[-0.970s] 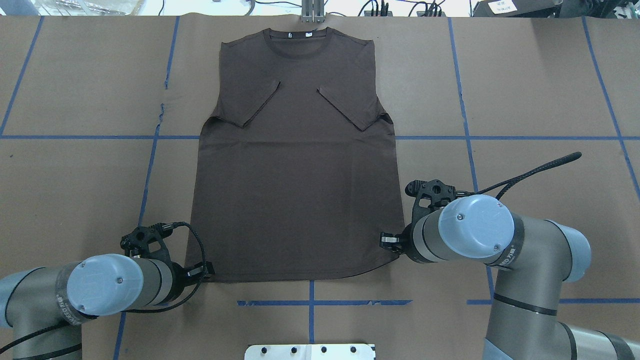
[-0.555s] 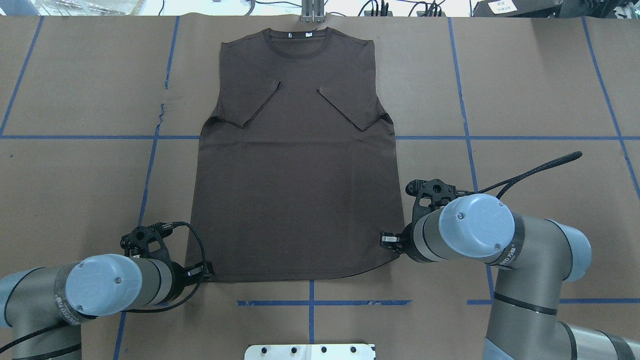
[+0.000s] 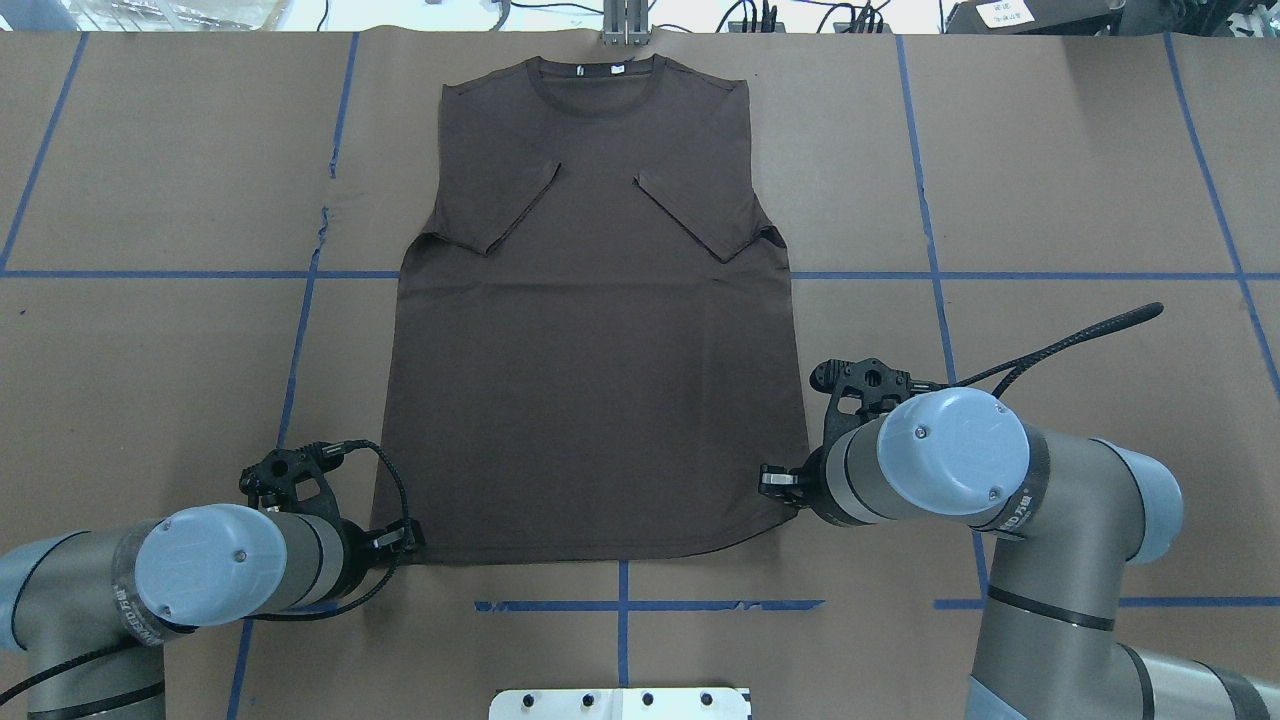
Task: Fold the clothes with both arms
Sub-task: 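Grasp both hem corners with the left and right grippers, then lift the hem with both grippers and carry it toward the collar, then lay the hem down near the collar with both grippers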
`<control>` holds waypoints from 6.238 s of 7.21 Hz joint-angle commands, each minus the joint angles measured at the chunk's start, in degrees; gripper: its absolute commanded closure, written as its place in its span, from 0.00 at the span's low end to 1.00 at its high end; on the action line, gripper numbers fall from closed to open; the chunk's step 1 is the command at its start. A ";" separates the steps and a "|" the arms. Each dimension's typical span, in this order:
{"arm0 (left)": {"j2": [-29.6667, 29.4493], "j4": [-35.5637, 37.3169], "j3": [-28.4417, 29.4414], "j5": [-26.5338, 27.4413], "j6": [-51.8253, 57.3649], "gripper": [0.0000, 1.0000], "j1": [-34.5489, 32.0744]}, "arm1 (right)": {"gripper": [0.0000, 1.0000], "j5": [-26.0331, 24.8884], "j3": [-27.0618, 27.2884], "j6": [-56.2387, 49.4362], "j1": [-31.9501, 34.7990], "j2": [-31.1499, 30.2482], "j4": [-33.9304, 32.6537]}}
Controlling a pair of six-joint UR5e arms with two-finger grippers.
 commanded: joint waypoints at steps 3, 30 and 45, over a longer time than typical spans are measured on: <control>-0.09 0.21 0.11 -0.09 -0.24 0.68 -0.25 | 1.00 0.54 0.15 0.00 -0.02 0.11 0.09; -22.23 2.98 18.25 -9.23 26.63 1.00 -28.88 | 1.00 24.45 -31.26 -16.17 30.82 18.80 6.57; -30.94 -3.03 32.45 -9.23 27.71 0.96 -32.51 | 1.00 24.45 -47.05 -16.26 32.85 31.22 7.03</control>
